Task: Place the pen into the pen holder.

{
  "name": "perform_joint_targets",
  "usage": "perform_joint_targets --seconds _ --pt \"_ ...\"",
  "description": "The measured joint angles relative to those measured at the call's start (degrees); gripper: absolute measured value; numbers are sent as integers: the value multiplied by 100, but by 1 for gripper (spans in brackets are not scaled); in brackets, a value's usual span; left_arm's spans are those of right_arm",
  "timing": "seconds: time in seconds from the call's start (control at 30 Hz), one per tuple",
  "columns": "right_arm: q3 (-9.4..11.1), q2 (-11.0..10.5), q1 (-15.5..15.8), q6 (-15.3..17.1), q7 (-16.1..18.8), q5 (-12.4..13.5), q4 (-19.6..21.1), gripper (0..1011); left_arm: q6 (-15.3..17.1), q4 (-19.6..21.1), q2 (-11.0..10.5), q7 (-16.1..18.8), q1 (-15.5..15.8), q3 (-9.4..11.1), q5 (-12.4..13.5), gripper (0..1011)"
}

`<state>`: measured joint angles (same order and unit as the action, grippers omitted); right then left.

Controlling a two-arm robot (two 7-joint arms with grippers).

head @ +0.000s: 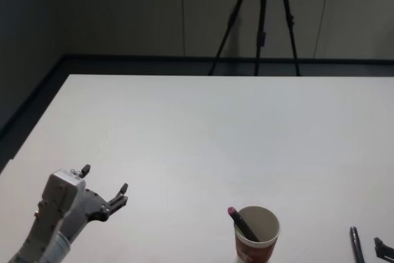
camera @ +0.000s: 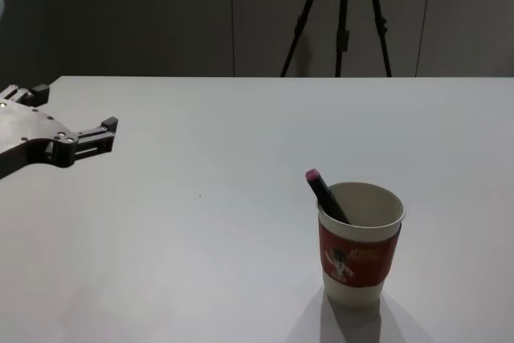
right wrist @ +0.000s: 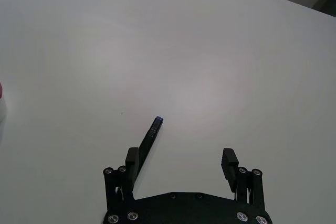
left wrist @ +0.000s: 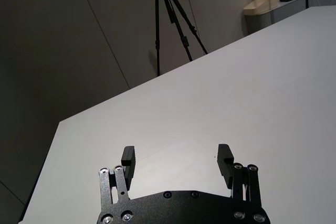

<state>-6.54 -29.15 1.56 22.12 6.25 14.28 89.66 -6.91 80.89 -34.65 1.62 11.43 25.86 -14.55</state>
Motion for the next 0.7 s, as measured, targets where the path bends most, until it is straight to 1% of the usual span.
perform_joint_targets --seconds 0.3,0.7 --pt "21 105 -44 160 75 -55 -88 1001 0 0 0 0 0 0 0 1001" --pt "65 319 -207 469 162 -94 -309 1001 0 0 0 0 0 0 0 1001"
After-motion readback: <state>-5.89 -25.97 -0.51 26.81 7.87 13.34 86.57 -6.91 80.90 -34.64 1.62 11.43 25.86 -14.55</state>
